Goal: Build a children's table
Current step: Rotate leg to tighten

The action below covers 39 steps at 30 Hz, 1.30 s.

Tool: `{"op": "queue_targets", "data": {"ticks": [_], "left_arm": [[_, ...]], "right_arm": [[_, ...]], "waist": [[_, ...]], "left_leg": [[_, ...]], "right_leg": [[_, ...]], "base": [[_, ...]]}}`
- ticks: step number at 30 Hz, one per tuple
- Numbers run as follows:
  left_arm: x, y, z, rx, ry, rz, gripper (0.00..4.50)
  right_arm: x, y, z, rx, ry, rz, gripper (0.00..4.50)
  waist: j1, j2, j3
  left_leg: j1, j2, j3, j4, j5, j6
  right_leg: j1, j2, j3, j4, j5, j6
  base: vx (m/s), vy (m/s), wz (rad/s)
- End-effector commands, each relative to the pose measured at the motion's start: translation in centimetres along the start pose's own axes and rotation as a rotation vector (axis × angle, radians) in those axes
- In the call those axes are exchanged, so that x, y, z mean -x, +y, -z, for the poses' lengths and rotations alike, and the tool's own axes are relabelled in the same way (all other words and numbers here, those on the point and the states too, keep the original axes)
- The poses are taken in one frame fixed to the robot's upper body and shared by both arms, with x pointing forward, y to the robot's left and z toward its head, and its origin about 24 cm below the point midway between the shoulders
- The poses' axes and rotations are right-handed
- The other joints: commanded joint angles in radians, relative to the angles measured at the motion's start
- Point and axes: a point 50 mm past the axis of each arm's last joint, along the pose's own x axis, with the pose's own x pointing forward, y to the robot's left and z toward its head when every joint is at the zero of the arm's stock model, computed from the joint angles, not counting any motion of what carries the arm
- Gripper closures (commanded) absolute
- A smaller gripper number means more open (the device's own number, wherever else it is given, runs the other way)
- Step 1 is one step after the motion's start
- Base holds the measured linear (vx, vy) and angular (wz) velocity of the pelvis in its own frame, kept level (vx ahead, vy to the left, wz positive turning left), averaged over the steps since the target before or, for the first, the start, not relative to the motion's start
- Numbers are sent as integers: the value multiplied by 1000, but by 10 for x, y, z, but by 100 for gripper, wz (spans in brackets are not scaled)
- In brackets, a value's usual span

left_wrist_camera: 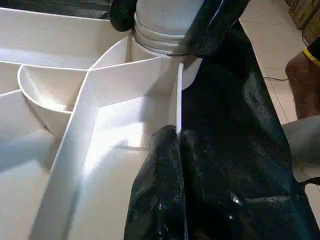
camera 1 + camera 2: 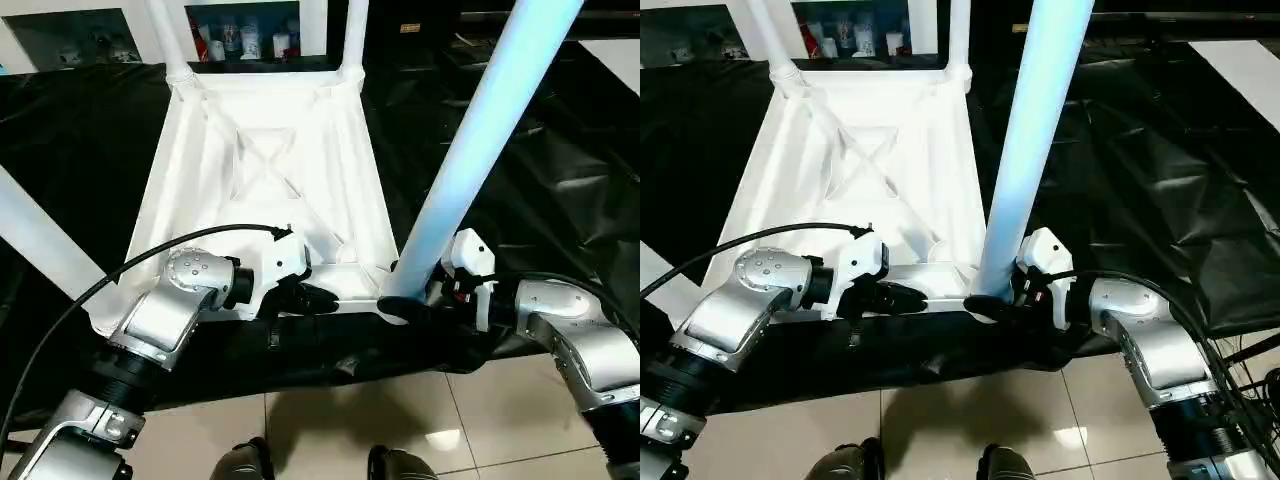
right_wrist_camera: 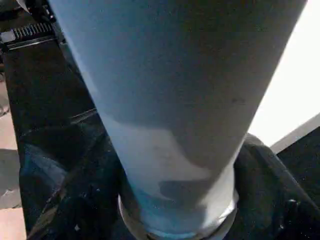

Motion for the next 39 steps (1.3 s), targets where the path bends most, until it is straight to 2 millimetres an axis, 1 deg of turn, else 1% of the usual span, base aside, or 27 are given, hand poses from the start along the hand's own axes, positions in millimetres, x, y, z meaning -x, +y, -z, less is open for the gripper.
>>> {"op": "queue_targets", "data": {"ticks": [1, 4, 6, 8, 9, 10, 11, 12, 13, 14, 16, 18, 19, 20, 22, 24, 25, 26, 27, 29, 31, 32, 33, 35, 37, 38, 39], "left_arm": [[-10, -8, 7, 26, 13, 60, 450], [-11, -7, 8, 39, 15, 56, 450], [-14, -4, 9, 56, 19, 14, 450], [-17, -1, 10, 63, 25, -18, 450], [-20, 1, 10, 67, 30, -39, 450], [-20, 1, 10, 67, 30, -39, 450], [-25, 5, 10, 77, 39, -74, 450], [-28, 7, 10, 82, 44, -98, 450], [-38, 14, 8, 100, 57, -168, 450], [-47, 19, 4, 119, 64, -233, 450], [-57, 24, 0, 135, 69, -289, 450], [-70, 29, -5, 166, 76, -365, 450], [-79, 32, -8, 182, 80, -402, 450], [-82, 32, -9, 186, 85, -414, 450], [-84, 34, -9, 174, 99, -423, 450], [-85, 34, -8, 167, 105, -424, 450], [-85, 35, -8, 164, 105, -423, 450], [-83, 35, -8, 155, 108, -412, 450], [-81, 35, -7, 151, 110, -403, 450], [-81, 36, -7, 153, 113, -405, 450], [-78, 35, -3, 149, 126, -378, 450], [-73, 34, 0, 143, 136, -345, 450], [-73, 34, 0, 143, 136, -345, 450], [-69, 32, 4, 137, 144, -304, 450], [-63, 28, 7, 128, 145, -251, 450], [-58, 25, 9, 115, 142, -207, 450], [-53, 22, 11, 108, 147, -173, 450]], "right_arm": [[-6, 5, 4, -8, 24, -47, 179], [-8, 4, 5, -22, 4, -16, 181], [-13, -1, 9, -58, -24, 91, 183], [-17, -4, 11, -84, -40, 162, 183], [-19, -6, 12, -102, -49, 207, 183], [-19, -6, 12, -102, -49, 207, 183], [-23, -8, 14, -147, -75, 272, 183], [-26, -9, 15, -172, -88, 307, 183], [-35, -11, 17, -248, -120, 409, 183], [-42, -13, 18, -308, -136, 492, 183], [-51, -15, 19, -363, -139, 579, 184], [-62, -19, 22, -439, -117, 721, 184], [-71, -22, 25, -487, -83, 832, 184], [-75, -23, 25, -496, -67, 865, 184], [-82, -24, 23, -479, -55, 876, 184], [-86, -23, 19, -450, -59, 862, 184], [-88, -23, 15, -409, -74, 835, 184], [-89, -21, 8, -380, -111, 791, 184], [-89, -18, 2, -376, -164, 733, 184], [-89, -17, -1, -379, -188, 716, 128], [-83, -15, -10, -328, -234, 668, 114], [-74, -13, -16, -276, -261, 617, 107], [-74, -13, -16, -276, -261, 617, 96], [-65, -10, -21, -247, -274, 524, 75], [-50, -5, -21, -198, -251, 414, 58], [-38, -3, -19, -142, -218, 365, 58], [-26, -2, -16, -103, -185, 316, 58]], "waist": [[1, -19, -75], [1, -18, -75], [0, -19, -73], [-5, -18, -66], [-7, -19, -65], [-9, -21, -64], [-9, -20, -63], [-8, -16, -60], [-10, -14, -56], [-11, -16, -58], [-13, -19, -57], [-10, -18, -57], [-9, 0, -53], [-12, -3, -51], [-12, -6, -52], [-12, -5, -54], [-10, -2, -55], [-10, -6, -54], [-9, -7, -54], [-8, -7, -53], [-7, -10, -52], [-5, -14, -51], [-6, -16, -52], [-9, -18, -51], [-12, -17, -49], [-14, -20, -49], [-13, -19, -49]], "left_leg": [[28, 31, -10, -45, -69, 170], [28, 31, -10, -45, -67, 172], [28, 30, -10, -46, -80, 166], [29, 30, -11, -52, -145, 127], [27, 29, -13, -56, -181, 99], [26, 29, -14, -58, -193, 88], [31, 30, -14, -61, -216, 74], [33, 30, -16, -64, -238, 60], [32, 30, -15, -66, -250, 52], [36, 29, -15, -68, -277, 31], [34, 25, -18, -71, -294, 2], [38, 26, -21, -75, -317, -12], [37, 25, -24, -79, -324, -21], [41, 20, -26, -82, -371, -41], [44, 21, -27, -83, -391, -40], [40, 21, -28, -87, -381, -32], [38, 23, -27, -89, -364, -27], [36, 23, -24, -88, -346, -16], [36, 23, -24, -89, -349, -10], [38, 25, -22, -88, -353, 3], [37, 24, -21, -88, -348, 9], [31, 25, -23, -89, -339, 22], [25, 26, -25, -91, -321, 27], [19, 25, -27, -92, -311, 31], [21, 27, -27, -91, -307, 38], [19, 27, -26, -89, -300, 44], [18, 29, -27, -90, -295, 47]], "right_leg": [[49, -30, 21, -39, 46, -303], [49, -30, 21, -39, 45, -304], [47, -30, 21, -42, 21, -303], [40, -32, 21, -56, -94, -289], [43, -33, 20, -60, -156, -273], [42, -34, 20, -63, -183, -262], [37, -35, 22, -69, -225, -244], [34, -34, 22, -73, -259, -232], [29, -33, 24, -77, -275, -224], [25, -34, 23, -80, -310, -215], [23, -33, 22, -83, -359, -192], [21, -36, 22, -89, -390, -176], [18, -37, 22, -91, -392, -165], [14, -33, 18, -97, -418, -144], [13, -33, 18, -102, -413, -131], [18, -31, 16, -101, -365, -125], [20, -30, 16, -99, -318, -130], [22, -29, 17, -95, -267, -142], [23, -29, 17, -97, -270, -144], [21, -31, 19, -99, -286, -150], [22, -32, 18, -101, -301, -150], [25, -34, 18, -103, -319, -141], [29, -34, 17, -100, -315, -140], [34, -35, 15, -101, -336, -135], [31, -36, 17, -103, -337, -143], [32, -35, 18, -101, -320, -145], [33, -37, 18, -101, -312, -145]], "base": [[0, 0, 0], [0, 0, 0], [0, 0, 0], [0, 0, 0], [0, 0, 0], [0, 0, 0], [0, 0, 0], [0, 0, 0], [0, 0, 0], [0, 0, 0], [-28, 5, -1], [-51, 12, -2], [0, 0, 0], [0, 0, 0], [0, 0, 0], [0, 0, 0], [0, 0, 0], [0, 0, 0], [0, 0, 0], [0, 0, 0], [0, 0, 0], [0, 0, 0], [0, 0, 0], [0, 0, 0], [0, 0, 0], [0, 0, 0], [0, 0, 0]]}}
